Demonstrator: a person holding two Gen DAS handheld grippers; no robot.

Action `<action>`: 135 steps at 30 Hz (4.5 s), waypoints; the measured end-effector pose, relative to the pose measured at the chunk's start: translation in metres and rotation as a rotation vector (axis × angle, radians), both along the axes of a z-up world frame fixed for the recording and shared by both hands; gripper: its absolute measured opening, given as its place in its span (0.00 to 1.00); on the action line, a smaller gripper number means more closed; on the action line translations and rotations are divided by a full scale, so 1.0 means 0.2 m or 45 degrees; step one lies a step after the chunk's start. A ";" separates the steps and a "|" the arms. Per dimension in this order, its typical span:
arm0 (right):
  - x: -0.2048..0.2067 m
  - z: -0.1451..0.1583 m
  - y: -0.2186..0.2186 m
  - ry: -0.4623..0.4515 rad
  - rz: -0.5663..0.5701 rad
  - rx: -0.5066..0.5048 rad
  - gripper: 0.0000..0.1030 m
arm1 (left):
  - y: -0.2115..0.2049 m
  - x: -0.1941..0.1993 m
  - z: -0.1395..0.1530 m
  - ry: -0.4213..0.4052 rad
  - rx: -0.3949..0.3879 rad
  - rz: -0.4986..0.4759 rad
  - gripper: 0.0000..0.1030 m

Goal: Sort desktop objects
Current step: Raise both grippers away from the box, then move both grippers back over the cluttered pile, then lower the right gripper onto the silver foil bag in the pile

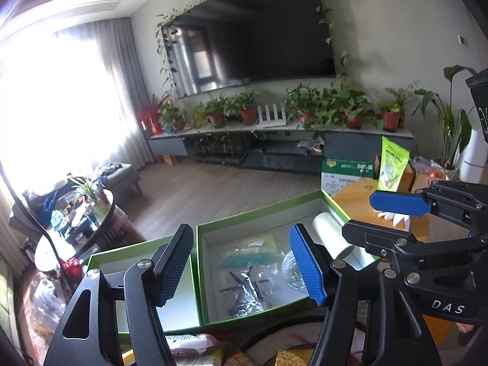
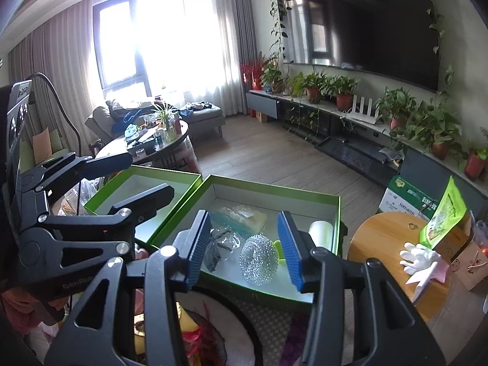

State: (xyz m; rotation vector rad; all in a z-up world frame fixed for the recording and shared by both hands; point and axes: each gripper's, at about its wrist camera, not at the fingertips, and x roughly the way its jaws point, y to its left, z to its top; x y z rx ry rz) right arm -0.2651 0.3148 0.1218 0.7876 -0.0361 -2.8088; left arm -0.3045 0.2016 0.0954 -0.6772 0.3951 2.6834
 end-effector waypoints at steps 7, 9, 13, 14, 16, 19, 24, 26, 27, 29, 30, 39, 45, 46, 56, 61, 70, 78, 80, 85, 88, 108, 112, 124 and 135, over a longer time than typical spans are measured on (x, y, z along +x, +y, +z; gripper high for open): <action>0.13 0.08 -0.03 0.026 0.002 0.013 0.46 | -0.03 0.09 0.06 0.015 0.039 -0.012 0.65; 0.16 0.10 -0.03 0.038 -0.002 0.018 0.51 | -0.04 0.11 0.08 0.024 0.046 -0.014 0.65; 0.23 0.14 -0.06 0.056 0.003 0.027 0.54 | -0.06 0.18 0.14 0.060 0.057 -0.020 0.67; 0.25 0.15 -0.06 0.059 0.005 0.032 0.56 | -0.06 0.19 0.15 0.073 0.057 -0.021 0.68; 0.27 0.17 -0.07 0.069 0.011 0.042 0.58 | -0.08 0.22 0.17 0.096 0.057 -0.016 0.72; 0.30 0.19 -0.09 0.083 0.016 0.051 0.58 | -0.10 0.23 0.18 0.113 0.069 -0.013 0.74; 0.29 0.19 -0.12 0.067 0.020 0.054 0.60 | -0.13 0.21 0.17 0.083 0.070 -0.023 0.75; 0.28 0.18 -0.13 0.056 0.022 0.061 0.61 | -0.14 0.18 0.15 0.072 0.052 -0.029 0.75; 0.27 0.18 -0.14 0.055 0.022 0.064 0.61 | -0.14 0.17 0.14 0.071 0.046 -0.032 0.76; 0.23 0.17 -0.15 0.049 0.027 0.069 0.62 | -0.15 0.14 0.12 0.076 0.027 -0.029 0.76; 0.21 0.17 -0.16 0.046 0.026 0.071 0.62 | -0.15 0.13 0.12 0.084 0.022 -0.027 0.76; -0.02 0.22 -0.18 0.073 0.033 0.089 0.63 | -0.16 -0.07 0.08 0.111 0.013 -0.030 0.77; -0.11 0.18 -0.21 0.052 0.054 0.091 0.64 | -0.13 -0.08 0.03 0.133 -0.015 -0.060 0.77; -0.11 0.17 -0.21 0.046 0.057 0.092 0.64 | -0.13 -0.08 0.03 0.131 -0.022 -0.062 0.77; 0.16 0.29 -0.21 0.083 0.015 0.081 0.64 | -0.14 0.13 0.17 0.123 0.036 -0.095 0.77; 0.38 0.40 -0.22 0.134 0.000 0.071 0.65 | -0.17 0.32 0.29 0.159 0.052 -0.109 0.77; 0.75 0.53 -0.29 0.220 0.016 0.066 0.68 | -0.24 0.68 0.43 0.264 0.035 -0.102 0.79; 0.92 0.54 -0.39 0.227 0.065 0.068 0.68 | -0.38 0.85 0.42 0.229 0.081 -0.086 0.80; 0.96 0.52 -0.42 0.222 0.082 0.064 0.68 | -0.41 0.88 0.40 0.223 0.082 -0.080 0.80; 1.02 0.49 -0.48 0.211 0.100 0.057 0.68 | -0.47 0.95 0.36 0.198 0.096 -0.068 0.80; 1.04 0.46 -0.52 0.193 0.105 0.056 0.68 | -0.54 0.99 0.31 0.167 0.119 -0.072 0.80; 1.07 0.02 -0.63 -0.029 0.077 0.026 0.68 | -0.70 0.96 -0.16 -0.111 0.250 0.082 0.80; 1.06 -0.06 -0.62 -0.070 0.073 0.024 0.67 | -0.73 0.94 -0.25 -0.159 0.245 0.128 0.80; 0.92 -0.41 -0.62 -0.299 0.085 -0.019 0.52 | -0.74 0.88 -0.41 -0.208 0.259 0.156 0.80; 0.81 -0.60 -0.68 -0.452 0.122 -0.044 0.57 | -0.78 0.80 -0.50 -0.259 0.255 0.221 0.80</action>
